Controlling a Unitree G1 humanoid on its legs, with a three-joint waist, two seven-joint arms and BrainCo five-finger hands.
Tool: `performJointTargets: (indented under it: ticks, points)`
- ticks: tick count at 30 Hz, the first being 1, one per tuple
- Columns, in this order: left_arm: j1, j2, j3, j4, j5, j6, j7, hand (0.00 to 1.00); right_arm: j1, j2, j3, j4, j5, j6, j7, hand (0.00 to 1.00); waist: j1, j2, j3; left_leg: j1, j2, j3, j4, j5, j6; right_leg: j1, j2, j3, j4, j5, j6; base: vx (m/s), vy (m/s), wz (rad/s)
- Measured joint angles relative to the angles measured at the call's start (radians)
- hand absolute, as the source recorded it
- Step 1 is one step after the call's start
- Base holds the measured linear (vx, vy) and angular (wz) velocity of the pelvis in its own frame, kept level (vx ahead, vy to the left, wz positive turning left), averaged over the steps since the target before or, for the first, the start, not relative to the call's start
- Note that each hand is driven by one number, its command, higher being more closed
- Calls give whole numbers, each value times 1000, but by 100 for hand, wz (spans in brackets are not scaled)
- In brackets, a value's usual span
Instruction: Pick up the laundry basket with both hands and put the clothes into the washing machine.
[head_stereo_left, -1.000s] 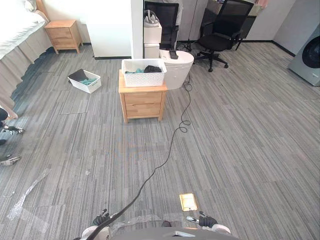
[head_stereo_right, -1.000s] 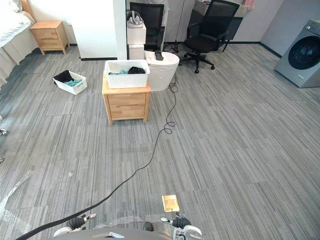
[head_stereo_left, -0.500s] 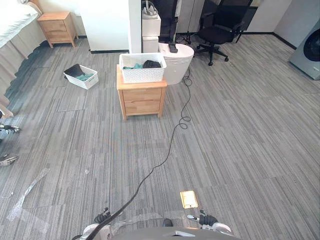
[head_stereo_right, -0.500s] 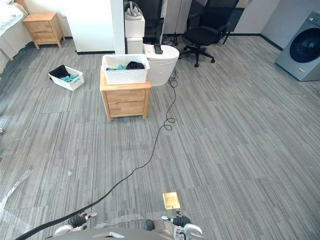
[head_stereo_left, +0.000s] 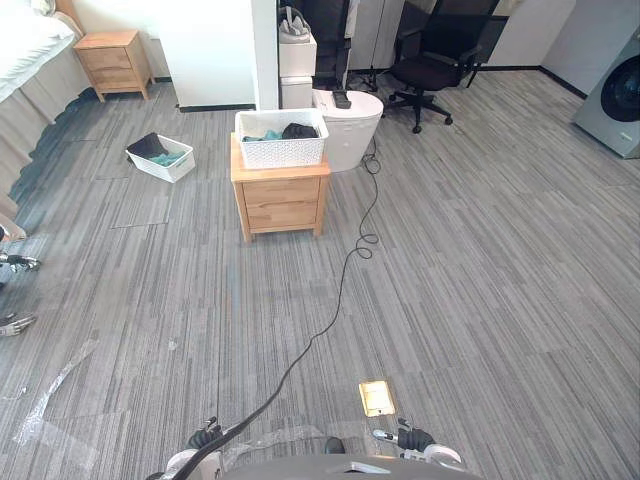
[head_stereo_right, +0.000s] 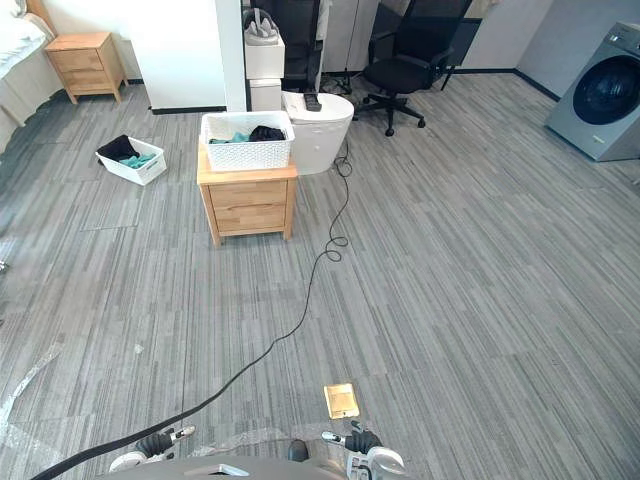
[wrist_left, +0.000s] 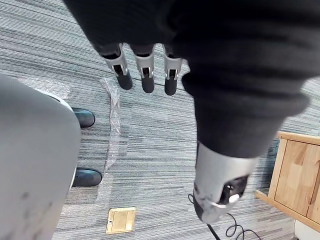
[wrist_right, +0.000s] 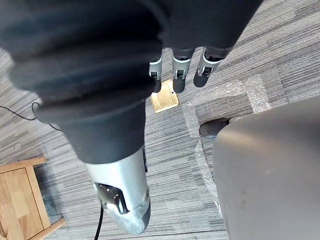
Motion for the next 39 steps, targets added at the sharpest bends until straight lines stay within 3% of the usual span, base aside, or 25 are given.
performJointTargets:
  ticks: [5,7,9,10,11,13,15,16,18,20,21,22,23,24,25,26,27,29,32,33,34,36,37,38,39]
  points:
    - [-6,0,1,-1,-1,0,1,0,-12,0,42,-7,21,1,14,0,-1,0,12,-19,-2,10,7,-10,4,-30,1,18,3,4,2,24,4,-13]
    - [-10,-1,2,-4,-3,-1,1,0,-19,-1,38,-10,20,2,20,0,1,4,29,-25,-1,6,28,-26,10,-49,1,12,56,-30,8,32,14,7]
    - [-17,-4,1,-18,-2,-1,1,0,-36,1,3,-10,19,5,20,0,2,5,58,-31,-6,-3,59,-63,20,-134,-10,2,288,-145,30,17,18,12]
    - [-18,-3,0,-30,-3,-2,2,0,-40,7,-30,-17,24,5,21,0,4,4,75,-19,-13,-14,62,-74,34,-225,-22,-29,496,-191,37,54,25,28]
    - [-24,1,-1,-37,-10,-1,2,0,-52,12,-56,-29,38,5,23,0,-2,6,94,7,-22,-31,65,-83,45,-326,-50,-75,711,-202,37,49,23,33]
    - [-28,2,-3,-39,-23,-1,5,0,-54,11,-70,-30,60,6,23,0,-1,-6,112,43,-22,-52,78,-106,48,-381,-82,-127,834,-241,32,143,5,35]
    - [-28,11,-11,-36,-20,0,5,0,-56,10,-89,-24,81,2,30,0,-6,-8,114,75,-10,-79,78,-131,39,-413,-100,-185,749,-254,27,225,-20,36]
    - [-30,14,-20,-36,-19,0,5,0,-57,9,-103,-19,107,1,32,0,-21,-6,116,86,5,-98,78,-150,30,-418,-103,-211,584,-223,28,343,-69,54]
    - [-44,12,-24,-36,-16,0,4,0,-53,0,-148,-6,116,6,31,0,-32,-8,129,125,27,-142,74,-192,-3,-410,-114,-215,243,-85,47,571,-154,67]
    - [-50,19,-13,-35,3,1,3,0,-49,-1,-196,8,117,7,34,0,-41,-4,140,166,60,-176,82,-243,-32,-415,-117,-196,209,-58,45,506,-190,59]
    - [-47,16,-6,-35,4,2,2,0,-47,-6,-209,6,117,8,34,0,-54,16,139,182,97,-188,85,-264,-47,-414,-102,-201,247,-43,32,527,-221,71]
    - [-36,20,15,-35,5,2,1,0,-31,-12,-224,8,113,19,33,0,-55,20,129,169,141,-193,184,-283,-82,-417,-65,-208,320,9,-15,700,-320,57]
    - [-38,19,33,-40,4,2,1,0,-33,-11,-236,16,113,26,33,0,-49,26,133,115,169,-185,329,-277,-94,-412,-41,-207,350,33,-48,854,-453,41]
    - [-47,3,53,-42,3,2,0,0,-35,-17,-243,18,111,28,33,0,-45,49,137,7,222,-175,587,-199,-115,-371,2,-233,354,-12,-72,711,-428,7]
    - [-37,-4,61,-42,2,4,0,0,-36,-17,-240,11,112,27,33,0,-42,61,138,-48,243,-174,712,-118,-101,-345,25,-237,345,-25,-83,746,-409,-25]
    - [-22,-19,78,-43,-1,5,0,0,-36,-20,-224,-14,116,28,31,0,-23,78,140,-147,279,-175,932,51,-104,-280,68,-226,315,-47,-112,771,-341,-61]
    - [-21,-28,99,-61,-21,5,-2,0,-43,-19,-194,-20,117,26,30,0,-1,79,152,-216,289,-174,1117,50,-111,-198,102,-194,281,-61,-131,755,-313,-71]
    - [-22,-25,98,-101,-29,1,-2,0,-66,-15,-133,-21,117,26,25,0,24,58,171,-295,259,-154,1263,-16,-104,-57,115,-130,225,-71,-146,660,-256,-67]
    - [-21,-17,79,-142,-44,-13,1,0,-112,1,-92,-26,119,17,8,0,52,39,177,-416,217,-73,1132,-97,-96,80,97,-42,170,-101,-157,581,-125,-75]
    - [-17,-18,80,-151,-50,-14,4,0,-133,5,-94,-37,131,14,4,0,60,37,178,-454,194,-42,970,-123,-99,117,80,-8,151,-145,-120,637,9,-97]
    - [-14,-27,79,-146,-50,-13,7,0,-139,0,-93,-44,140,13,-4,0,62,57,174,-454,172,-29,713,-115,-103,151,74,13,134,-175,-105,504,66,-81]
    - [7,-35,66,-137,-48,-13,10,0,-120,-10,-84,-53,143,12,-4,0,60,82,153,-433,147,-23,398,-45,-97,179,73,29,129,-218,-90,419,146,-46]
    - [26,-34,55,-130,-46,-14,10,0,-93,-21,-69,-52,143,14,-3,0,61,94,143,-433,139,-23,340,-7,-14,195,74,40,167,-285,-81,609,289,-46]
    - [43,-25,55,-113,-42,-13,10,0,-65,-21,-63,-50,143,16,-4,0,61,84,125,-419,122,-21,358,61,33,200,60,59,243,-355,-58,782,353,-43]
    - [60,-15,62,-97,-41,-12,9,0,-38,-12,-64,-48,142,16,-4,0,58,46,107,-396,93,-5,353,85,29,191,31,68,309,-391,-19,733,296,-34]
